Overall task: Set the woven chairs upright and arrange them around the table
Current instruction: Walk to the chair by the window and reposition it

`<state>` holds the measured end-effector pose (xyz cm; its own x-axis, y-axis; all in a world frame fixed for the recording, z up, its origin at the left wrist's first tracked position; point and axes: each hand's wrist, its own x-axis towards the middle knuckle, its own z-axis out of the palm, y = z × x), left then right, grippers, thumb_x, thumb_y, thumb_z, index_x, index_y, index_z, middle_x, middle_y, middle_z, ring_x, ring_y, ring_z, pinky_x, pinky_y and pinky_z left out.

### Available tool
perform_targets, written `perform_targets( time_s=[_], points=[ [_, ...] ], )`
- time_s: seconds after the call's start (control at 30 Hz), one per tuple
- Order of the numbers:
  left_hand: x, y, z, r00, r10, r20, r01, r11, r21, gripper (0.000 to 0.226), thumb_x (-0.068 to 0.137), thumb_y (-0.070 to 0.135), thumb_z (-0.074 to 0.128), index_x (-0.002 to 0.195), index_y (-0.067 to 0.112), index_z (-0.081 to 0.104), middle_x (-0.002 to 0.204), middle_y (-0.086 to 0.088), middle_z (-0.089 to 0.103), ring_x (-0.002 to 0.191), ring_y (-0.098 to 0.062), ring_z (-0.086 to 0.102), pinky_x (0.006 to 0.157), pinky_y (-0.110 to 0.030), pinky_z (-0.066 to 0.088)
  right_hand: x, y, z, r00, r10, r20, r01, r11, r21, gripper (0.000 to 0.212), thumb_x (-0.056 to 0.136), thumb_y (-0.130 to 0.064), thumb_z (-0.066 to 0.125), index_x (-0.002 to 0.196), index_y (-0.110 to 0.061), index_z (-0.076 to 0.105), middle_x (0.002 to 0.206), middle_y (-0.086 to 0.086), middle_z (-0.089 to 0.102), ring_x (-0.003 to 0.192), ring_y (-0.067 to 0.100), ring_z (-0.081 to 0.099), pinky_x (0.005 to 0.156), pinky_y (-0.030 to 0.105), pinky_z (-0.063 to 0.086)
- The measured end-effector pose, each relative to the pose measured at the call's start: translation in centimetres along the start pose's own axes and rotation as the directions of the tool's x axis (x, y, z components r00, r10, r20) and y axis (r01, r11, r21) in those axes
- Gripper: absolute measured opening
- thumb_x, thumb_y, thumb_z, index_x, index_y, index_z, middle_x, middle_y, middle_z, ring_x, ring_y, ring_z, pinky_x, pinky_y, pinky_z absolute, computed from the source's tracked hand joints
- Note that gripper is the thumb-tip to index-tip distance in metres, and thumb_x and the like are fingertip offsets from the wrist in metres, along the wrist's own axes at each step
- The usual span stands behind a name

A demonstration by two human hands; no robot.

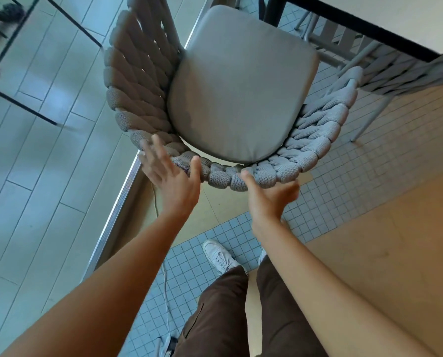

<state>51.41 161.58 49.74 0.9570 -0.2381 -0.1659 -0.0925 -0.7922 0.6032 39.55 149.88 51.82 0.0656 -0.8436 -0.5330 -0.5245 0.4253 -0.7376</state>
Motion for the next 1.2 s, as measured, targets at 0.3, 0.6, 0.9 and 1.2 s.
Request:
perform_targets(
  time_s=[0.3,0.6,0.9,1.2],
  points=[
    [9.2,-0.6,-3.9,0.489,0.606,0.628,-0.872,0.323,0.368,0.099,0.061,0.104,0.037,0.105,0.023,0.074,0.101,-0.002,0.076,0.112,-0.026,0.068,0.104,-0.044,0.045,6.3,-1.2,-2.8,0.234,-0.596,0.768,0.924,-0.108,-0.366,0.055,0.078,-0.060,0.071,0.104,-0.012,0.077,0.096,0.005,0.077,0.089,0.029,0.072,0.090,0.045,0.051],
    [7.8,-0.6,-3.3,0.560,0.545,0.624,-0.828,0.348,0.439,0.096,0.057,0.106,0.030,0.088,0.024,0.070,0.072,0.002,0.072,0.067,-0.028,0.070,0.064,-0.033,0.054,7.3,-1.1,-2.5,0.110,-0.633,0.766,0.912,-0.243,-0.331,0.056,0.072,-0.068,0.077,0.066,-0.013,0.068,0.057,0.002,0.067,0.049,0.025,0.064,0.049,0.031,0.046],
    [8.3,-0.9,-3.0,0.557,0.528,0.641,-0.831,0.346,0.436,0.100,0.055,0.108,0.026,0.080,0.021,0.070,0.067,0.001,0.071,0.060,-0.028,0.067,0.059,-0.029,0.049,8.1,-1.0,-2.2,0.093,-0.613,0.785,0.917,-0.254,-0.306,0.057,0.073,-0.070,0.075,0.065,-0.014,0.067,0.057,0.002,0.066,0.048,0.024,0.063,0.046,0.030,0.048],
    [8.6,-0.3,-2.8,0.593,0.538,0.599,-0.804,0.357,0.475,0.100,0.054,0.108,0.027,0.083,0.023,0.073,0.065,0.002,0.071,0.060,-0.027,0.068,0.060,-0.028,0.050,8.9,-1.9,-2.0,0.100,-0.612,0.784,0.919,-0.246,-0.309,0.053,0.071,-0.066,0.079,0.067,-0.014,0.072,0.058,0.002,0.069,0.050,0.026,0.066,0.050,0.030,0.047]
  ],
)
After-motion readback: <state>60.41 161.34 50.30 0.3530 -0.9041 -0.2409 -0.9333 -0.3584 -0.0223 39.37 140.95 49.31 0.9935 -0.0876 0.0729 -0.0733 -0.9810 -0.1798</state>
